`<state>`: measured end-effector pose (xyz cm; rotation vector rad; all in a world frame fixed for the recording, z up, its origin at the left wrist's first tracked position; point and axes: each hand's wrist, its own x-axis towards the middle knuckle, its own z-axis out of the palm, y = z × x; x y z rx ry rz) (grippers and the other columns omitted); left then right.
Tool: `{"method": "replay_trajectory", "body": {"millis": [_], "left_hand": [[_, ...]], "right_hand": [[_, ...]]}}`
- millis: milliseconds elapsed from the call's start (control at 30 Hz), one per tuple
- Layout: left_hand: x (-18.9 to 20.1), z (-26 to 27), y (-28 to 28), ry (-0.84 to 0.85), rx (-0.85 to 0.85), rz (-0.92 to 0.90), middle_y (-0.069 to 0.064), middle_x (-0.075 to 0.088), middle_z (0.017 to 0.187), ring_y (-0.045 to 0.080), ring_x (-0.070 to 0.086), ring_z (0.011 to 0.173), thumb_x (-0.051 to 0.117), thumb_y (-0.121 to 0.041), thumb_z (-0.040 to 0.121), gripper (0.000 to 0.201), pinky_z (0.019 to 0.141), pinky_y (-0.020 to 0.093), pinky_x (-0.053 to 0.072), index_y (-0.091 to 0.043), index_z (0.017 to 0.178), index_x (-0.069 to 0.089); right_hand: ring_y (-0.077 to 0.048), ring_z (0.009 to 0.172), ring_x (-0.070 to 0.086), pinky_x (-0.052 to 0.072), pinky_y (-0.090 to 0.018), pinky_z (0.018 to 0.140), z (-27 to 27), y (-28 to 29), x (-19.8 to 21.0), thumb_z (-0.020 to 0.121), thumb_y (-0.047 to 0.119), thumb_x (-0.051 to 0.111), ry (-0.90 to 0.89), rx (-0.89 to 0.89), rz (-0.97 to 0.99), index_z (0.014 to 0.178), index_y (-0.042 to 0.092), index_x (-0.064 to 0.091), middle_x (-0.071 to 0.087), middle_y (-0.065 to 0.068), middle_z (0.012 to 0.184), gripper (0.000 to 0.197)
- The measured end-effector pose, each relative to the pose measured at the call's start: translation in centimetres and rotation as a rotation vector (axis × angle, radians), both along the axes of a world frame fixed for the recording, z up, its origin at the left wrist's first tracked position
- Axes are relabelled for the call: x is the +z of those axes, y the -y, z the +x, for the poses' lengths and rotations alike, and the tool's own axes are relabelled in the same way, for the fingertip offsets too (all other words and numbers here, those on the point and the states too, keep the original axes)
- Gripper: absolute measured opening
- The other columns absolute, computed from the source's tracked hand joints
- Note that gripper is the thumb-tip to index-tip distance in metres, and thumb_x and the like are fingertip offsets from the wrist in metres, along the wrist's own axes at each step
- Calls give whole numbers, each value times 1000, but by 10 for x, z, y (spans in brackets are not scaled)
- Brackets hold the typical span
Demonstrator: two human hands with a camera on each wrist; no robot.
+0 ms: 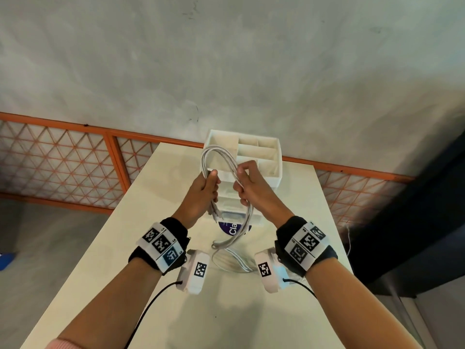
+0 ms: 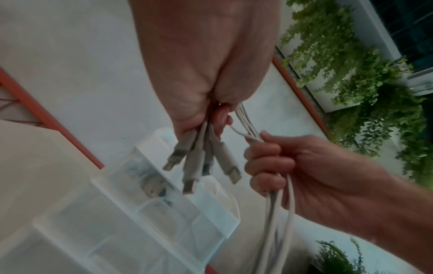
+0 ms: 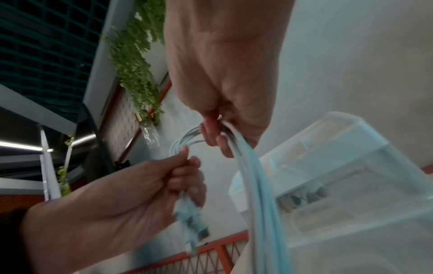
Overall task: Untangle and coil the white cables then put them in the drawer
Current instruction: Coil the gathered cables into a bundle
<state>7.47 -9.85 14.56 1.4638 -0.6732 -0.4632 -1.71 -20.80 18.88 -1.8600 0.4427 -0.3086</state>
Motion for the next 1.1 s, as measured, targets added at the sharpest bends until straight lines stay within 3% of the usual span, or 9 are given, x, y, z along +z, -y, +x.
{"method": "replay_trajectory", "body": {"millis": [100,233,333,433,567,700,833,967,1100], "left_hand": [[7,-7,6,30,-47,-27,4,38,66,4,41,54,28,-30,103,34,59,19,39,-12,87,52],[13,-11,5,6,-134,-100,16,47,63,25,51,61,24,-39,103,51,62,35,41,-5,70,43],[11,-6,5,-41,-122,-155,26,48,68,28,51,58,35,-41,101,53,61,37,45,9,93,52],[12,-6,6,-110,-108,-206,19,64,76,22,57,48,41,-31,100,34,47,28,50,0,101,54],[13,-6,6,-101,-110,-175,5,61,54,18,54,41,38,-33,101,38,43,24,44,-4,82,55],[14,-2,4,-118,-83,-176,6,55,49,18,50,39,40,-34,100,33,41,24,41,-10,85,56],[15,-4,4,-77,-82,-206,5,52,52,17,47,40,40,-31,101,30,42,24,39,-11,83,51],[16,-8,7,-30,-78,-193,2,57,52,18,50,41,39,-31,101,34,42,27,43,-2,92,52],[15,-8,5,-24,-89,-191,9,61,60,23,53,45,40,-31,101,37,43,27,44,3,98,55]], "right_hand": [[-5,42,37,31,-22,45,4,-9,0,101,27,40,53,-10,-37,97,13,43,48,-1,61,15],[-10,45,46,41,-20,47,3,-14,1,101,21,43,134,16,27,102,6,49,62,-6,70,16],[-6,44,48,43,-16,46,3,-17,2,101,21,43,90,3,52,111,3,44,62,-6,72,21],[-11,48,51,45,-18,46,4,-19,3,100,24,45,38,-23,77,116,-1,38,60,-7,69,31],[-17,50,52,47,-28,55,6,-24,4,102,27,35,9,48,-90,106,5,34,59,-8,68,22],[-11,49,61,52,-18,54,4,-26,0,103,29,26,94,-20,-55,107,14,28,62,-5,69,16],[-27,54,62,54,-38,60,5,-24,-6,103,20,32,156,-69,-49,100,12,32,65,-13,69,9],[-22,45,53,46,-33,49,12,-26,-10,101,16,36,184,-129,-65,98,13,32,57,-12,64,6],[-9,45,59,49,-24,49,7,-21,-4,99,16,43,140,-88,-128,99,11,34,63,-4,73,10]]}}
